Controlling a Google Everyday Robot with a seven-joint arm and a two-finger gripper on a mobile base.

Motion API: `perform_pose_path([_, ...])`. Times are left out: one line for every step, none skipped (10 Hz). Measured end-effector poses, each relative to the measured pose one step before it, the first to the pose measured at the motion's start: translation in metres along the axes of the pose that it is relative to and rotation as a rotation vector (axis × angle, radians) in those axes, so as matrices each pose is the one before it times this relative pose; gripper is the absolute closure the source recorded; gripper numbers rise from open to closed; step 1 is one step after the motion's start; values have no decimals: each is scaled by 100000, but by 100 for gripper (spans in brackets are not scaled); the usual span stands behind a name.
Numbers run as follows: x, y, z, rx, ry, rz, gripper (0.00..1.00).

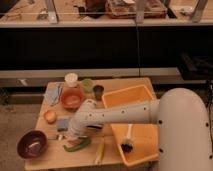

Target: Place fork in purple bowl

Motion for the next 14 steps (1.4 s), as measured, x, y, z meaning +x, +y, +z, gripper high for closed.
perform_pose_path([80, -57, -488, 742, -1407, 829, 88])
perform_pose_path([-161, -212, -882, 1393, -1201, 524, 88])
perform_pose_path([-393, -317, -1558, 2248, -1078, 268, 88])
perform_pose_path([-553, -355, -1490, 2000, -917, 299, 88])
perform_pose_path([-446, -384, -1287, 1771, -1066, 578, 88])
perform_pose_path([-472, -523, -1560, 2151, -1574, 299, 88])
perform_pose_path([-650, -734, -1875, 2260, -1889, -146, 88])
perform_pose_path([-635, -508, -1082, 796, -1402, -446, 88])
perform_pose_path([-988, -501, -947, 126, -1438, -1333, 88])
perform_pose_path([-1443, -423, -318, -670, -1706, -2942, 88])
perform_pose_path([-1700, -379, 103, -728, -1400, -3157, 88])
perform_pose_path([-1854, -412, 424, -908, -1221, -2898, 88])
perform_pose_path([-1952, -383, 789, -1332, -1097, -2809, 88])
perform_pose_path([-2181, -296, 1303, -2212, -1184, -3273, 88])
